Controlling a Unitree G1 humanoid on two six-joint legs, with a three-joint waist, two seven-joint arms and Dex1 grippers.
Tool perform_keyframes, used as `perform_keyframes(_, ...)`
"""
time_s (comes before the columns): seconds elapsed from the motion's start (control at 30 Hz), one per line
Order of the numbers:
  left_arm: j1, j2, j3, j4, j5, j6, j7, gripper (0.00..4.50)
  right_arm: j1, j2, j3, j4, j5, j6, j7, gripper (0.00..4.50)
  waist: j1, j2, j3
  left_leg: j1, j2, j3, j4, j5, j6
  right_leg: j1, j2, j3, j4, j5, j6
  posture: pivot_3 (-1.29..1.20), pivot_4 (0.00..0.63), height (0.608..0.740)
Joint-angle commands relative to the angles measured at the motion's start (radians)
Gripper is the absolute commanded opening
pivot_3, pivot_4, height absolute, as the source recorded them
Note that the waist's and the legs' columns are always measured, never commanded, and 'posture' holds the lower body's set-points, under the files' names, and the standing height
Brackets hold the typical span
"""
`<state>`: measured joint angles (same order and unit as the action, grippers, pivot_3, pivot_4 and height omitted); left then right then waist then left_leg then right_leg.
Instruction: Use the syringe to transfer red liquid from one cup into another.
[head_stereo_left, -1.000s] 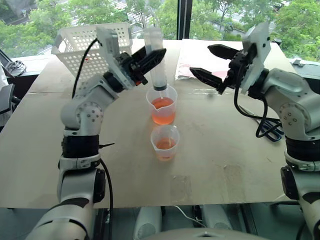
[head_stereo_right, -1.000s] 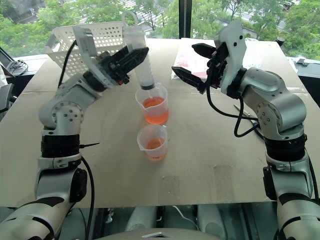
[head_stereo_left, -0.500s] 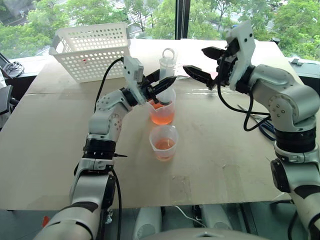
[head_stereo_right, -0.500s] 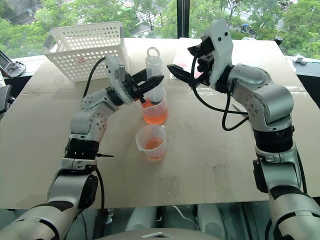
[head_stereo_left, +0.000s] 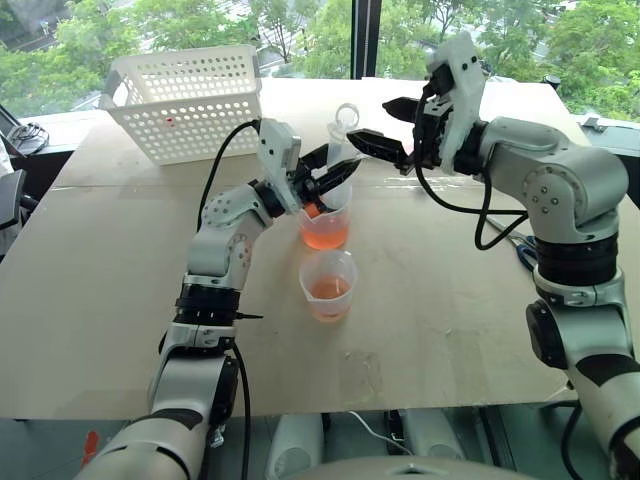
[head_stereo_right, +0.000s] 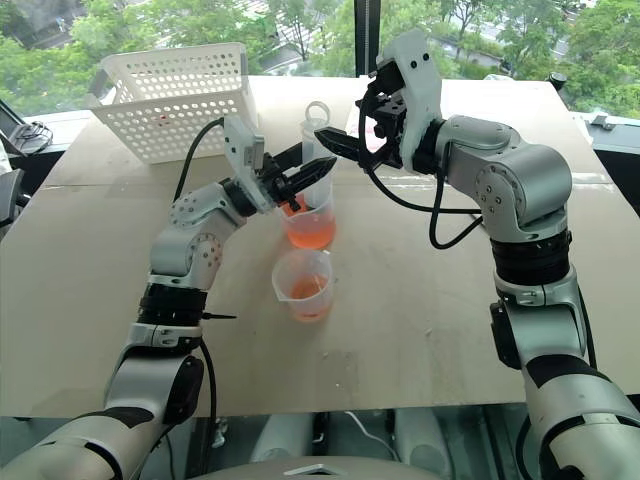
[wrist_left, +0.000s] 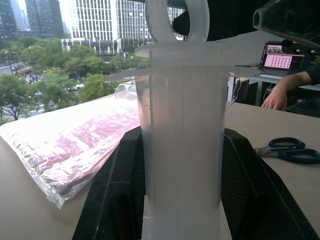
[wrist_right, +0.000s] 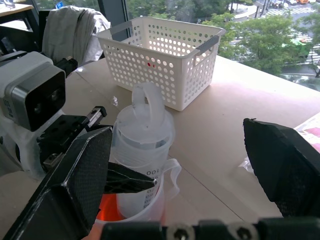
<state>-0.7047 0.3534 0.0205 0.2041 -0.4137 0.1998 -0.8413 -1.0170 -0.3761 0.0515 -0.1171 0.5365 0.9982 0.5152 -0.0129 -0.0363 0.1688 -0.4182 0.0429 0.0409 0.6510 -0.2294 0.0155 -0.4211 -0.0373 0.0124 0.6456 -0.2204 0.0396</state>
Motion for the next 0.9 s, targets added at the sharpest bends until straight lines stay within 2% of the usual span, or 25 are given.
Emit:
perform_keyframes(0.03, -0.010, 0.002, 0.005, -0.038, 0.010, -0.020, 0.000, 1.38, -0.046, 0.007, -0.015, -0.012, 0.002, -0.003, 0.001, 3.63, 0.001, 0.000, 0.000, 0.000, 0.000, 0.000, 0.000, 0.000, 0.000, 0.000, 0.000, 0.000, 0.000, 0.000, 0.000, 0.00, 0.150, 0.740)
perform_keyframes(0.1, -0.008, 0.001, 0.006, -0.037, 0.010, -0.023, -0.002, 1.38, -0.054, 0.017, -0.011, 0.000, -0.006, -0.007, -0.003, 2.76, 0.000, 0.000, 0.000, 0.000, 0.000, 0.000, 0.000, 0.000, 0.000, 0.000, 0.000, 0.000, 0.000, 0.000, 0.000, 0.00, 0.150, 0.740)
perform_keyframes(0.43, 0.009, 0.004, 0.010, -0.048, 0.020, -0.037, -0.012, 1.38, -0.085, 0.049, 0.005, 0.063, -0.054, -0.038, -0.002, 2.76, 0.000, 0.000, 0.000, 0.000, 0.000, 0.000, 0.000, 0.000, 0.000, 0.000, 0.000, 0.000, 0.000, 0.000, 0.000, 0.00, 0.150, 0.740)
perform_keyframes(0.57, 0.015, 0.003, 0.008, -0.050, 0.026, -0.046, -0.012, 1.38, -0.093, 0.054, 0.011, 0.076, -0.070, -0.048, -0.003, 1.55, 0.000, 0.000, 0.000, 0.000, 0.000, 0.000, 0.000, 0.000, 0.000, 0.000, 0.000, 0.000, 0.000, 0.000, 0.000, 0.00, 0.150, 0.740)
perform_keyframes(0.67, 0.023, 0.003, 0.005, -0.053, 0.030, -0.051, -0.015, 1.38, -0.096, 0.059, 0.016, 0.075, -0.073, -0.048, 0.001, 0.11, -0.001, 0.000, 0.000, 0.000, 0.000, 0.000, 0.000, 0.000, 0.000, 0.000, 0.000, 0.000, 0.000, 0.000, 0.000, 0.00, 0.150, 0.740)
perform_keyframes(0.9, 0.043, 0.001, 0.008, -0.055, 0.028, -0.050, -0.023, 1.38, -0.116, 0.085, 0.016, 0.085, -0.089, -0.077, -0.003, 0.04, -0.001, 0.000, 0.000, 0.000, 0.000, 0.000, 0.000, 0.000, 0.000, 0.000, 0.000, 0.000, 0.000, 0.000, 0.000, 0.00, 0.150, 0.740)
